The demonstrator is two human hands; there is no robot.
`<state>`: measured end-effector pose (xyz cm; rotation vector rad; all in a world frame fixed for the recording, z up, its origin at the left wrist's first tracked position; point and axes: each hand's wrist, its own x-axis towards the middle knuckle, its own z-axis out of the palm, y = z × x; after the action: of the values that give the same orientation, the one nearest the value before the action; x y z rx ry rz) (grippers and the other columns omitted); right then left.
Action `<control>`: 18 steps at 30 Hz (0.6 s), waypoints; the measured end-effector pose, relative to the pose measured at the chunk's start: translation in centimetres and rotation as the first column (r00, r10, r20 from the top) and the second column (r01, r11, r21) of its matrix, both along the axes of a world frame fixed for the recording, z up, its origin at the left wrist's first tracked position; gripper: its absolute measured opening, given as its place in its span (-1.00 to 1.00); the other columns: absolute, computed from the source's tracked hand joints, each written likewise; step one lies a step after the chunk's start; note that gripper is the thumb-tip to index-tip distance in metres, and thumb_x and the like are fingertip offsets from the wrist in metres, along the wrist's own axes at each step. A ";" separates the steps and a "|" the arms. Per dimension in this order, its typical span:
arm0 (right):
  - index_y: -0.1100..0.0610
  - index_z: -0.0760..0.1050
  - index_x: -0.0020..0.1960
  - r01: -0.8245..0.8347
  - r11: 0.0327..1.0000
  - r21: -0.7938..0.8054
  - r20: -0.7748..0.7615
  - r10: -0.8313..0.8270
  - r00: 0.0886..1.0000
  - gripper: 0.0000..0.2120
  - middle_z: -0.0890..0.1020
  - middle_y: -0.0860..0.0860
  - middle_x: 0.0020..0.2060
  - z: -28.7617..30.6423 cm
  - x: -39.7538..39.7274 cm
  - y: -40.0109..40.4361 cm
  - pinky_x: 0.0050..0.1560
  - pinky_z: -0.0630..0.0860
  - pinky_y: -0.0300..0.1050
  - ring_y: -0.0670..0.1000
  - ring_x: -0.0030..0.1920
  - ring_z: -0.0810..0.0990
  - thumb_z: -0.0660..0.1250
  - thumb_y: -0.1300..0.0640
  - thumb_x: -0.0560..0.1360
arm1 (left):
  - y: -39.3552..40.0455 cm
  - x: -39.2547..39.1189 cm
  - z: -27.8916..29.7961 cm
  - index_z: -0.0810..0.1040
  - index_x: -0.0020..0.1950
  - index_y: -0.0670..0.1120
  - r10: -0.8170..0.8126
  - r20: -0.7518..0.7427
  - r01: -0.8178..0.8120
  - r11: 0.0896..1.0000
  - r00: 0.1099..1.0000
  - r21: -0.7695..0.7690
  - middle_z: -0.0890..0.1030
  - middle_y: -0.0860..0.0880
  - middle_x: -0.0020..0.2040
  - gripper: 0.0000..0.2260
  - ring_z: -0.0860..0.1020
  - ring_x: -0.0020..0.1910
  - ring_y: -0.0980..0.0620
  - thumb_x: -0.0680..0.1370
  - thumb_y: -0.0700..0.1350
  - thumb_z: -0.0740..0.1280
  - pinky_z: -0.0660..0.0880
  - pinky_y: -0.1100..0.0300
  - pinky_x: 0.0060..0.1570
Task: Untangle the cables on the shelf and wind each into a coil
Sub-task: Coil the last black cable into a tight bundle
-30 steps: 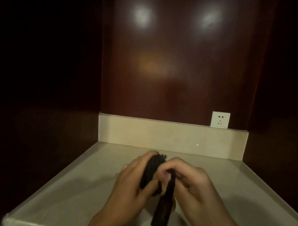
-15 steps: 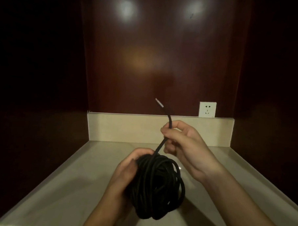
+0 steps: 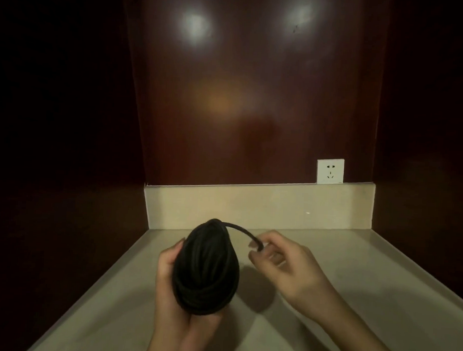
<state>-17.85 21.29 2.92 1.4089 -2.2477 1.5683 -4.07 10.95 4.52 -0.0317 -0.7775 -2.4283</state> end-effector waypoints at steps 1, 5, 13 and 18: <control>-0.10 0.52 -0.05 0.024 1.000 0.017 -0.068 -0.022 0.997 -0.90 0.59 -0.04 -0.30 -0.7 -0.1 0.1 -0.20 0.51 0.01 -0.04 -0.29 0.57 0.32 -0.11 0.55 | -0.2 0.1 0.0 0.72 -0.25 -0.11 -0.010 -0.014 0.010 1.000 1.000 0.024 0.62 -0.06 -0.25 -0.78 0.61 -0.32 0.03 0.29 0.01 0.39 0.56 0.18 -0.18; -0.05 0.54 -0.14 -0.057 0.993 -0.107 -0.125 0.043 0.991 -0.88 0.50 -0.09 -0.23 -2.4 0.9 0.1 -0.24 0.46 -0.23 -0.06 -0.23 0.57 0.34 -0.05 0.54 | -0.7 -0.2 -0.1 0.71 -0.22 -0.06 0.065 -0.045 -0.063 0.998 0.997 0.028 0.63 -0.05 -0.24 -0.72 0.60 -0.34 0.06 0.52 0.00 0.26 0.57 0.22 -0.31; -0.03 0.61 -0.06 -0.236 0.869 -0.435 0.284 0.381 0.880 -0.81 0.49 0.04 -0.51 -0.5 4.6 0.2 -0.39 0.42 -0.23 -0.05 -0.46 0.44 0.33 0.25 0.57 | -0.7 -1.3 -1.2 0.75 -0.13 -0.07 0.158 0.014 -0.158 0.987 0.987 -0.021 0.68 -0.08 -0.13 -0.67 0.64 -0.23 0.07 0.56 0.04 0.24 0.54 0.20 -0.19; 0.08 0.66 -0.01 -0.403 0.748 -0.527 0.383 0.632 0.674 -0.77 0.65 0.17 -0.28 0.4 5.3 0.5 -0.28 0.50 -0.14 0.10 -0.28 0.61 0.23 0.11 0.53 | -1.6 -1.1 -1.6 0.61 0.03 -0.08 0.123 0.003 -0.123 0.992 0.992 0.003 0.55 -0.10 -0.12 -0.70 0.51 -0.21 -0.01 0.54 0.12 0.28 0.40 0.11 -0.23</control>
<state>-12.51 21.83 3.32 1.7456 -1.5678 2.7447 -5.21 9.34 2.93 0.0198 -0.7541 -2.3139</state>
